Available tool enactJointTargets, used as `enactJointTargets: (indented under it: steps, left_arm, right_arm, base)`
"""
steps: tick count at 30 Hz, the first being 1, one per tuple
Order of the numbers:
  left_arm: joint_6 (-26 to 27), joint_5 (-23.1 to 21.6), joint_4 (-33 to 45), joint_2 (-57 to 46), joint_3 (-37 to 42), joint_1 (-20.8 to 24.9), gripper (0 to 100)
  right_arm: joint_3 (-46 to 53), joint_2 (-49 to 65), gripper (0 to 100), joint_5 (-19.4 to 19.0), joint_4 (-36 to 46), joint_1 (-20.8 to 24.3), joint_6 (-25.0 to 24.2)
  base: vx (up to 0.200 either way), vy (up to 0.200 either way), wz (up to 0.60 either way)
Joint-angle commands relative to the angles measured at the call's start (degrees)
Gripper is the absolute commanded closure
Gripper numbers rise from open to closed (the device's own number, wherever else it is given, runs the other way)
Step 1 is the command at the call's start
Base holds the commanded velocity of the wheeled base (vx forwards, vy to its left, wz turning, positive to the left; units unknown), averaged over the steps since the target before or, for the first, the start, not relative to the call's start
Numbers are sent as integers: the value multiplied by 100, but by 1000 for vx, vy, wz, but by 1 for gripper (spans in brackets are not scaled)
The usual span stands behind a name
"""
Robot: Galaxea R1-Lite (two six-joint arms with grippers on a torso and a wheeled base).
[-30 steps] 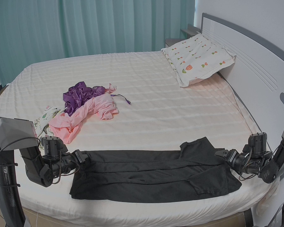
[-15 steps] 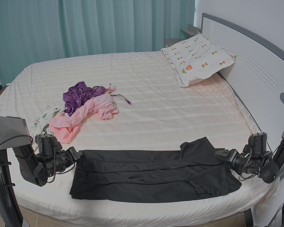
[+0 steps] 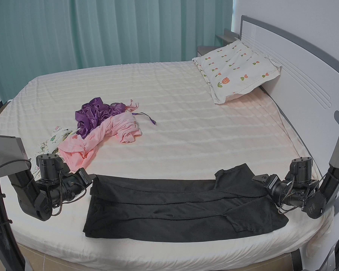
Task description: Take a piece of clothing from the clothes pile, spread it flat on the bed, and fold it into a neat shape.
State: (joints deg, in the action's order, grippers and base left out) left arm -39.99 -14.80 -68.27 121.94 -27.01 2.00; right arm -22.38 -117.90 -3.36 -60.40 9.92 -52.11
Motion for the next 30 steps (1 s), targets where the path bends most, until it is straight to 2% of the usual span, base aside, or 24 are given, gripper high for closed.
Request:
enactJointTargets:
  steps: [1, 9, 13, 16, 24, 25, 30]
  left_arm:
    - [-9, 3, -2, -57, -23, 2, 100]
    - [-9, 3, -11, -48, -23, 2, 100]
    - [-18, 3, -11, -57, -23, -7, 100]
    - [-18, 3, -11, -57, -32, -7, 100]
    - [-18, 3, -11, -57, -41, -15, 100]
    - [-18, 3, -11, -57, -41, -7, 100]
    - [-18, 3, -11, -57, -32, -15, 100]
  right_arm:
    - [-179, -251, 0, 99, 2, 98, -211]
    - [-258, -287, 0, 196, 29, 300, -370]
    - [-372, -524, 0, 442, 29, 502, -554]
    - [-522, -665, 0, 626, 20, 546, -563]
    - [-733, -805, 0, 697, 64, 546, -704]
    - [-759, -823, 100, 732, 64, 537, -704]
    - [-776, -840, 100, 873, 64, 555, -704]
  base:
    - [0, 0, 0]
    - [0, 0, 0]
    - [0, 0, 0]
    - [0, 0, 0]
    - [0, 0, 0]
    - [0, 0, 0]
    - [0, 0, 0]
